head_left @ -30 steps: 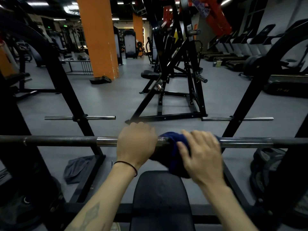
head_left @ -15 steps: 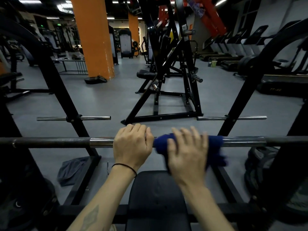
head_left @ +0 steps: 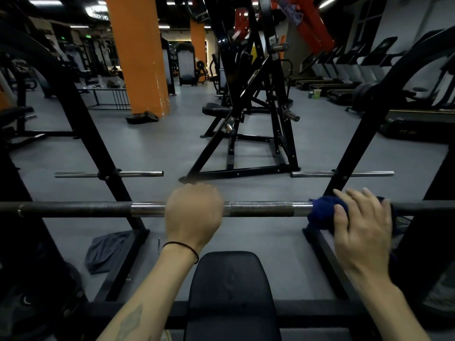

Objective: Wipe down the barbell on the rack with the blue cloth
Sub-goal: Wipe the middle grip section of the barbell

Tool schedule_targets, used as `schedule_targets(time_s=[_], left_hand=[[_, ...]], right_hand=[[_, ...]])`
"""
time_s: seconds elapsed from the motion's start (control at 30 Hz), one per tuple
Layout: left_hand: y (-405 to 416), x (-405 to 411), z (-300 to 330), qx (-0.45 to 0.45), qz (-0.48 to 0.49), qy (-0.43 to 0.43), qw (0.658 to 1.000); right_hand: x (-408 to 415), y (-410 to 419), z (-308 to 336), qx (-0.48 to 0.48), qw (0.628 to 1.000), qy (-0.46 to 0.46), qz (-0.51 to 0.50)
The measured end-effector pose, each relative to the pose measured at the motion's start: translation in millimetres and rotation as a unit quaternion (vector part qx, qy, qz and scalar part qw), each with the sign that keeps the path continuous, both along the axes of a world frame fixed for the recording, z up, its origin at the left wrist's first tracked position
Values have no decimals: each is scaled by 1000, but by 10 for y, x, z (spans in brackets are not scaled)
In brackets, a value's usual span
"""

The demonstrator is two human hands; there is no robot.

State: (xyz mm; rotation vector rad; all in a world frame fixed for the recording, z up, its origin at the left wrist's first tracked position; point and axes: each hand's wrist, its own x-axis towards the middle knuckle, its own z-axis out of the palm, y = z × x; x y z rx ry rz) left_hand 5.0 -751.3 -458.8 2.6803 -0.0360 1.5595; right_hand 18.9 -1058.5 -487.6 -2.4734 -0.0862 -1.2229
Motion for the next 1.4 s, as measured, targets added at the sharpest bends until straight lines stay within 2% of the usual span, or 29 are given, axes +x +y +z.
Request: schedule_targets(time_s=[0.07,0.13,0.3,0.43,0.6,0.7,0.77,0.83,0.97,1.03,1.17,1.4], left_hand=[[-21,7,-2,-7,2,5,1000],[-26,9,-11,-9,6,12,1000],[30,-18,-22,11,-6,25,1000],[87,-60,-14,26,-21,24,999],[46,-47,-40,16,-5,19,1000],[10,-28,-37,6,8,12,1000],[-7,-24,-29,4,9,16,1000],[-7,-31,-40,4,1,13,1000],[22,-53,-61,43,-31,-8,999],[72,-103,-72,78,-49,-16,996],[142,-200,-68,123,-60,-5,991],[78,-42,57,112,-15,16,993]], right_hand=[[9,259,10,59,998,-6,-30],[-20,677,34,65,998,-10,-12],[-236,1591,45,-59,990,6,130],[-130,1180,58,-120,981,11,153],[-5,143,16,-22,999,2,24],[-21,13,-25,32,999,-5,-21],[-29,276,-29,84,996,-7,-38],[-80,709,-23,92,996,-8,-14],[-330,1659,-10,-7,995,-4,100],[-358,1773,0,-39,991,3,131],[-166,1228,13,-122,981,-25,146],[5,33,-4,-28,1000,-7,3]])
